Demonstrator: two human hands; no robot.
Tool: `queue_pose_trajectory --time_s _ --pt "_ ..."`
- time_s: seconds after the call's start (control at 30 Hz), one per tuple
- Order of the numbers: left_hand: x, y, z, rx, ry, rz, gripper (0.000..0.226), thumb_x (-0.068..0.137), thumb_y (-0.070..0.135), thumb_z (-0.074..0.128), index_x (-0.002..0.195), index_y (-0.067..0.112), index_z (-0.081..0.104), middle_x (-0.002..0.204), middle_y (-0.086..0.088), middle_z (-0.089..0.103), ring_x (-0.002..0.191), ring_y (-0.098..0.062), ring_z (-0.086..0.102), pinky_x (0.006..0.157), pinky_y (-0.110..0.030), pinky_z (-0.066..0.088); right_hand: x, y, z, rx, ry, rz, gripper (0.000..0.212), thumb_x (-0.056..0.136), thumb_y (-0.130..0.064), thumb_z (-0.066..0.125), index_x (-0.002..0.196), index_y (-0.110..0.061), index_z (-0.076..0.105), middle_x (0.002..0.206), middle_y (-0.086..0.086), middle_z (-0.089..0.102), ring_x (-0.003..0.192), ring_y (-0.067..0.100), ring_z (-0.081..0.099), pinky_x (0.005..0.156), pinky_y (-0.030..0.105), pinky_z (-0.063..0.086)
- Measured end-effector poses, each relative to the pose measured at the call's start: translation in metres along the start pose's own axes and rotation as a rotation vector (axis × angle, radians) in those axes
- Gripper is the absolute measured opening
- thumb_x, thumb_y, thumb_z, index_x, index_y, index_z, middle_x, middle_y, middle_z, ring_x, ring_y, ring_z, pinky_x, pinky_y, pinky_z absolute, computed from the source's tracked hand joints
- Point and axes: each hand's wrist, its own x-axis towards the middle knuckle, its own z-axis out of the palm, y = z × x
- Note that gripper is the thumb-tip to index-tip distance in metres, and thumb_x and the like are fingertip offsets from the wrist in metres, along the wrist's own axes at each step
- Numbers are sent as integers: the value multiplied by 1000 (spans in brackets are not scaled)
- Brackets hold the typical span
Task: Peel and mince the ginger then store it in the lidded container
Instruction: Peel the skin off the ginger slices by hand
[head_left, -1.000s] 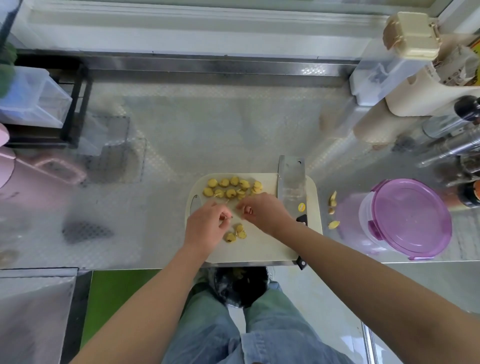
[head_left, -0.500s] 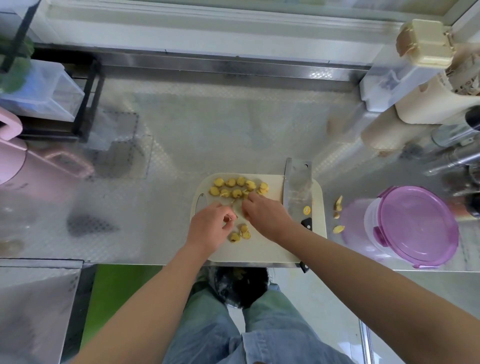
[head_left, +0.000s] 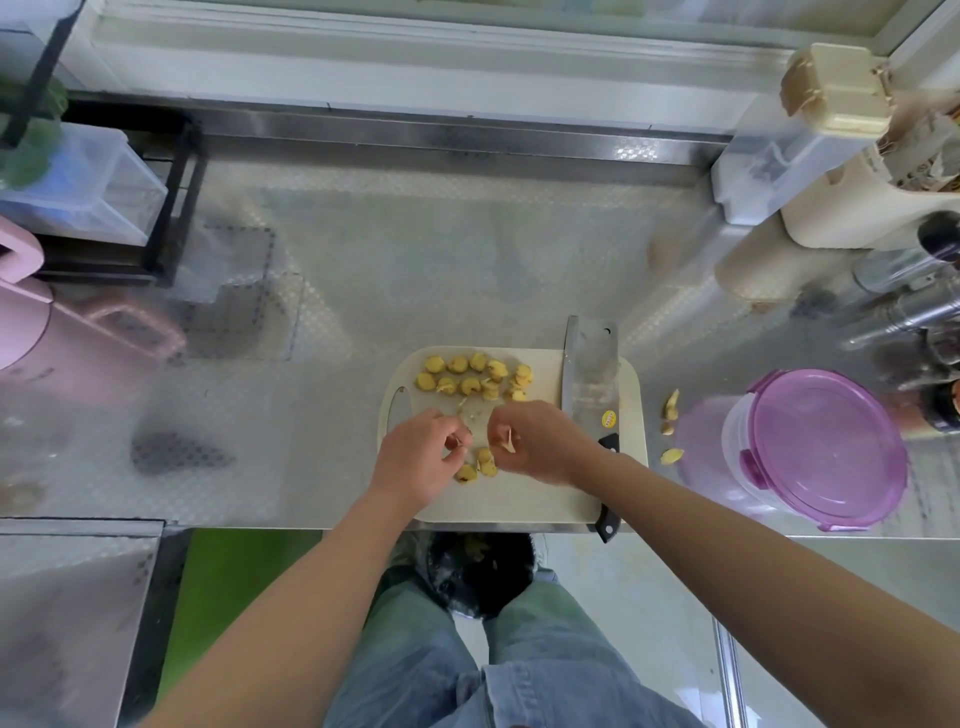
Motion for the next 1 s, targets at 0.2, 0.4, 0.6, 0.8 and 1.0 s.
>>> queue_pose_trajectory --time_s 0.2,0.4,0.6,0.8,1.0 --pt "-2 1 0 28 -9 -7 12 89 26 63 100 25 69 93 8 59 73 -9 50 66 -22 38 -2 -7 10 6 -66 14 13 91 -23 62 99 -17 70 91 -3 71 76 8 58 75 23 47" --pt "-10 -4 -2 10 -2 -11 6 89 24 63 92 26 68 88 11 56 78 -9 54 66 -22 38 8 -9 16 5 -40 172 20 87 -22 68 106 -17 70 96 1 72 89 17 65 84 34 52" --pt "-17 -5 -2 -14 -41 22 10 86 27 68 96 26 69 89 10 58 70 -2 48 63 -20 36 6 -13 23 -133 -41 172 20 90 -21 61 108 -19 68 101 4 68 93 25 63 81 38 52" --pt "-20 -2 6 59 -31 57 18 87 29 68 104 24 70 97 6 62 85 -13 62 66 -22 41 -1 -13 28 -162 7 117 16 91 -24 60 104 -19 68 104 1 62 93 24 61 76 35 49" --pt "-19 -1 3 33 -41 36 13 86 27 68 98 22 66 96 8 61 84 -9 60 69 -22 43 -1 -6 24 207 50 187 7 82 -19 73 87 -17 70 87 -6 62 73 10 56 75 31 50"
